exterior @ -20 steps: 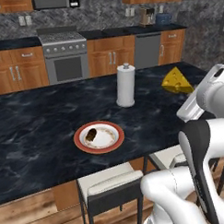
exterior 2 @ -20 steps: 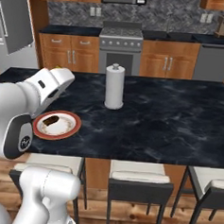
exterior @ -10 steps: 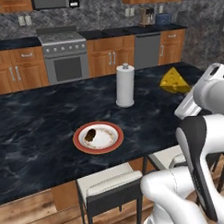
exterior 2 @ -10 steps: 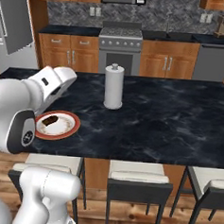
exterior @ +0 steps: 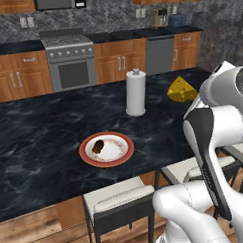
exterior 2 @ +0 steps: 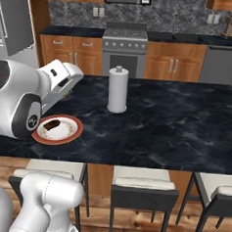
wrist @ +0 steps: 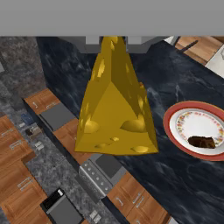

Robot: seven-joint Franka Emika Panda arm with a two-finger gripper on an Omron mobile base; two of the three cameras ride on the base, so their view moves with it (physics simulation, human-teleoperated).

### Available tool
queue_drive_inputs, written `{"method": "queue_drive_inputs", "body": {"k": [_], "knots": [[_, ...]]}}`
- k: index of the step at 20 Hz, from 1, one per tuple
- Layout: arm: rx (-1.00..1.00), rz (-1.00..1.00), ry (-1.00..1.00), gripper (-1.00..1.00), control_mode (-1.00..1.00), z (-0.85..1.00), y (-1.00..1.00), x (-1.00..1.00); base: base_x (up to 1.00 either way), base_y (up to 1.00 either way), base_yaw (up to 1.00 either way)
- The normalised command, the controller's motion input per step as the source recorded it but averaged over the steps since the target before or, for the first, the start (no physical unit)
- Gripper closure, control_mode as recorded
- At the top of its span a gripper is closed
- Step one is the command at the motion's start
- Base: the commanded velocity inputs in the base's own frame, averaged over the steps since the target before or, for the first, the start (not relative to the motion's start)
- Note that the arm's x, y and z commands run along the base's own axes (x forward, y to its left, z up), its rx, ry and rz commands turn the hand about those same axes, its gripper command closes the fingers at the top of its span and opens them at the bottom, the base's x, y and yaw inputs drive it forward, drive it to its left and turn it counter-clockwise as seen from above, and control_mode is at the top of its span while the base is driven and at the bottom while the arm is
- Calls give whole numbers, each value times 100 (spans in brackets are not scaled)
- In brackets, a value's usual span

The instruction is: Take the cheese, fish, and sweet potato from the fridge and place them on the plate on the dining counter to create an appetizer plate.

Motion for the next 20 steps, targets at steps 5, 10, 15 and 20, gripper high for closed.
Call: {"method": "queue_drive_inputs", "body": {"k": [5,10,15,20], "knots": [[0,1,8,100,-100,-24,45,4,0,0,0],[3,3,4,100,-100,-40,52,0,0,0,0],[12,4,3,100,-100,-51,38,0,0,0,0],[20,4,0,100,-100,-59,21,0,0,0,0]]}}
